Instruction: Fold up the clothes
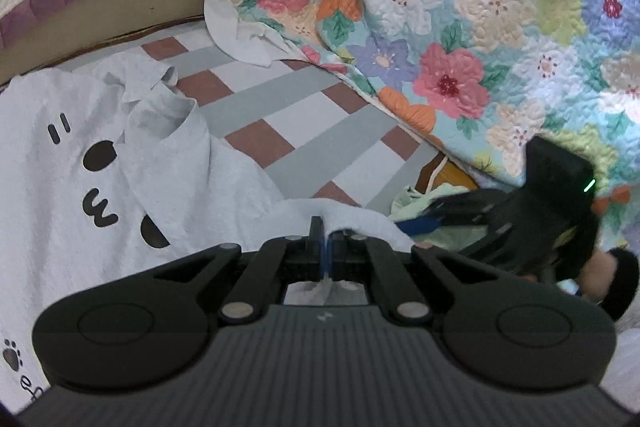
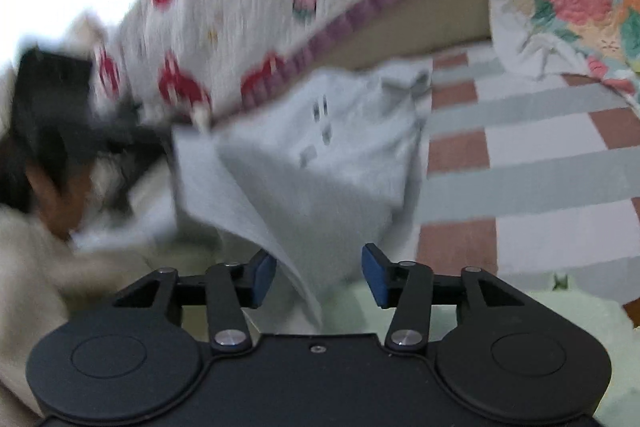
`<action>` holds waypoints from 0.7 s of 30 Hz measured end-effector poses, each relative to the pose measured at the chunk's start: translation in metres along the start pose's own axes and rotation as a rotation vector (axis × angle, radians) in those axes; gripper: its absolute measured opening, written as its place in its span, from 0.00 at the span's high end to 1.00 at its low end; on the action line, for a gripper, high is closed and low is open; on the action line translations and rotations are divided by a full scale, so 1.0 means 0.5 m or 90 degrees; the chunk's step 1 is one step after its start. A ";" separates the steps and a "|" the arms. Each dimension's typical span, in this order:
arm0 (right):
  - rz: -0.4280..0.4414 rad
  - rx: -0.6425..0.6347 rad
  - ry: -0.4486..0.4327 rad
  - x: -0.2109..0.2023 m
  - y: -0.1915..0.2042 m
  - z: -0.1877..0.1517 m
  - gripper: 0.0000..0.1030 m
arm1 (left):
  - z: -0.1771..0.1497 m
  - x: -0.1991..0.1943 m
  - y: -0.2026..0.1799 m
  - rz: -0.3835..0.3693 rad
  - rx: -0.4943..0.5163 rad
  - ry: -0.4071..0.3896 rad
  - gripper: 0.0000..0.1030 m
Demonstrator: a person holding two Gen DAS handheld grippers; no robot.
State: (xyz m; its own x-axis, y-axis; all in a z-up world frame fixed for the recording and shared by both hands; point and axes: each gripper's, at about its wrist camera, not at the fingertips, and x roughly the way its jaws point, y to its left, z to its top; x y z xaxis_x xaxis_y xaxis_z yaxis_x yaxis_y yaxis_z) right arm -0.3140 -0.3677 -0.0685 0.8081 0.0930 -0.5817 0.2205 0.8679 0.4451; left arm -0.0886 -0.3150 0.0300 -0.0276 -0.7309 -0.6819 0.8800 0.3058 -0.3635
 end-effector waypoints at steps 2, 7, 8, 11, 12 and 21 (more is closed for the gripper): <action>-0.014 -0.008 0.015 0.027 -0.007 -0.010 0.56 | -0.002 -0.005 0.004 0.000 -0.004 -0.005 0.99; -0.044 0.000 -0.081 -0.011 -0.009 0.013 0.97 | -0.012 -0.030 0.030 -0.016 -0.039 -0.021 0.99; -0.084 0.003 -0.129 -0.051 0.002 0.027 0.97 | -0.014 -0.034 0.038 -0.031 -0.055 -0.019 0.96; -0.195 -0.060 -0.255 -0.186 0.075 0.058 0.98 | -0.021 -0.024 0.062 -0.116 -0.123 0.020 0.72; -0.206 -0.092 -0.267 -0.226 0.105 0.063 0.98 | -0.024 -0.018 0.065 -0.138 -0.134 0.033 0.66; -0.291 0.030 -0.119 -0.168 -0.006 -0.046 0.99 | -0.006 0.051 0.036 -0.037 -0.039 0.099 0.61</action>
State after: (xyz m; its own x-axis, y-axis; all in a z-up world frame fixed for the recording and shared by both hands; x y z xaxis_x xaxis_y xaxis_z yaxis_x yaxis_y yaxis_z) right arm -0.3949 -0.3668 -0.0366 0.7063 -0.3847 -0.5943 0.5959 0.7762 0.2059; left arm -0.0750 -0.3264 0.0040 -0.1553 -0.6468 -0.7467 0.8446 0.3052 -0.4400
